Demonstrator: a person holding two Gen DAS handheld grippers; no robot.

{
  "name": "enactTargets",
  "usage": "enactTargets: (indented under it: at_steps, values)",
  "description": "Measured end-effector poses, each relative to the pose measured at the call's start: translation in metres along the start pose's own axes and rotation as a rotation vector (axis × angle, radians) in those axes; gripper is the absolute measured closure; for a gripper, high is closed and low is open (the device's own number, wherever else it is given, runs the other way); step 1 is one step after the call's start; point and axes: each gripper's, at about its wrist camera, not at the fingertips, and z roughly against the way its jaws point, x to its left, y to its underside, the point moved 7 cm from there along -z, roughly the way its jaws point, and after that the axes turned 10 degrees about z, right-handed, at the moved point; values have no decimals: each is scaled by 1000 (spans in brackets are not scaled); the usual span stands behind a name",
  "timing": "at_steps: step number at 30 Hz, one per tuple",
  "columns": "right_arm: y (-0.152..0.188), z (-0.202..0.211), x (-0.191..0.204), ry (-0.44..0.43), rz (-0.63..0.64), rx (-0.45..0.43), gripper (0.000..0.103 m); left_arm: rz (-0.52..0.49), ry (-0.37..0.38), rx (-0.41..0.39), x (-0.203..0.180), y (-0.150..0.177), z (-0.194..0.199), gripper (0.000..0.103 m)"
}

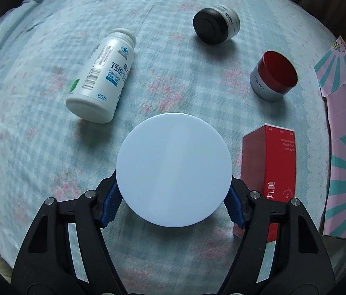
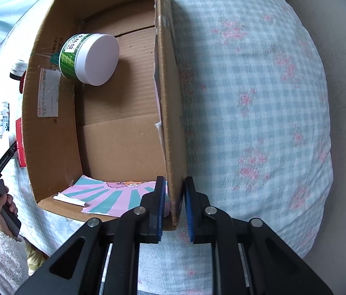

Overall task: Organize rigid objects
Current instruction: 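Carry the white round container into the box and release it with the left tool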

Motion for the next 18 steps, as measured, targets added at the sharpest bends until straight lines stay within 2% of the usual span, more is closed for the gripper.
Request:
enactTargets:
  at_steps: [4, 9, 14, 18]
  values:
    - [-1, 0, -7, -27, -28, -8, 90, -11, 12, -19, -8, -17, 30, 35]
    - [-1, 0, -13, -49, -48, -16, 90, -38, 47, -45, -34, -54, 77, 35]
    - [0, 0, -20, -72, -63, -24, 90, -97, 106, -80, -90, -98, 123, 35]
    - [2, 0, -30, -90, -78, -27, 90, -184, 162, -102, -152, -125, 148, 35]
